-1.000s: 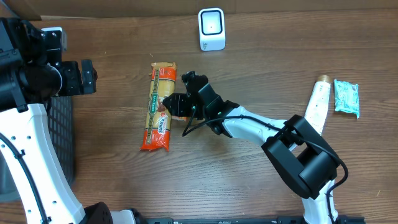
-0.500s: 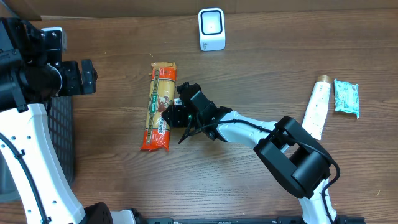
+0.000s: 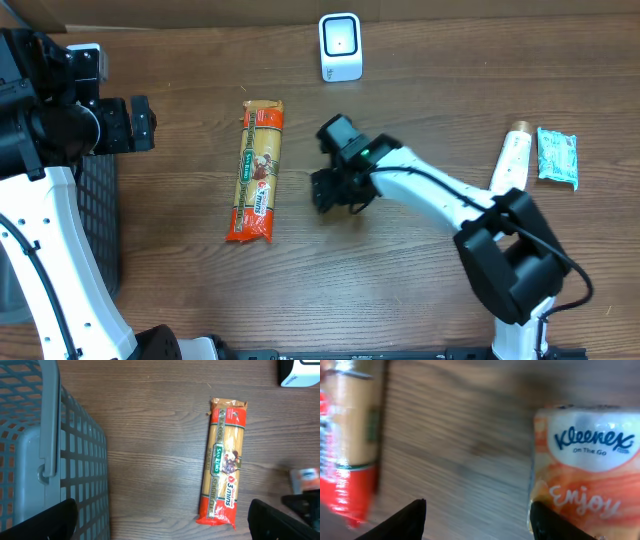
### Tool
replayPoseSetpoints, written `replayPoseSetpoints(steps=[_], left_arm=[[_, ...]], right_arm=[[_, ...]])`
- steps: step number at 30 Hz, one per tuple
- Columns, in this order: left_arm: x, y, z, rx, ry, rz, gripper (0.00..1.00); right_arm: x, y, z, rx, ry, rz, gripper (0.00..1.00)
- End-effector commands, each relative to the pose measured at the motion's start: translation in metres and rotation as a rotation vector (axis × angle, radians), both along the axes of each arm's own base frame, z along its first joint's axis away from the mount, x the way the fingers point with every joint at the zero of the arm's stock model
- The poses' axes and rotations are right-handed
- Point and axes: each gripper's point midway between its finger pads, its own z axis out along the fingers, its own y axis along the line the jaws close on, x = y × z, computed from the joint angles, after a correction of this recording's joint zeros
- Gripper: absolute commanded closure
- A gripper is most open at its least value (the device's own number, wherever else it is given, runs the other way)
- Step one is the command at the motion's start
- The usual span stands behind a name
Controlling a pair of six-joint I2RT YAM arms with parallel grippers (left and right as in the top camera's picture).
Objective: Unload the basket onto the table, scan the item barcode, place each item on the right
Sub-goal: 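Grasp the orange Kleenex pack with the right gripper and lift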
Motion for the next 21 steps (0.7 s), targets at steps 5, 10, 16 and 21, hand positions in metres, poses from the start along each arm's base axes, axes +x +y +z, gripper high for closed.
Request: replayPoseSetpoints(steps=[5,10,16,21], left_arm=[[0.002,-0.003,-0.003,-0.001,0.007,-0.023,0.00],[0.002,-0.003,-0.003,-0.001,0.007,-0.023,0.00],[0.002,-0.003,-0.003,-0.001,0.007,-0.023,0.00],[0.002,-0.003,-0.003,-0.001,0.007,-0.023,0.00]], right_arm=[[0.006,0.005,0.031,0.033,-0.098,0.151,0.32],[-0.004,0.011,0.018,0.016,-0.079,0.188,0.35],[-0.015,-0.004,-0.010,-0.052,-0.001,0.185,0.35],[-0.003,-0.036,-0.013,-0.133,0.008,0.122,0.34]])
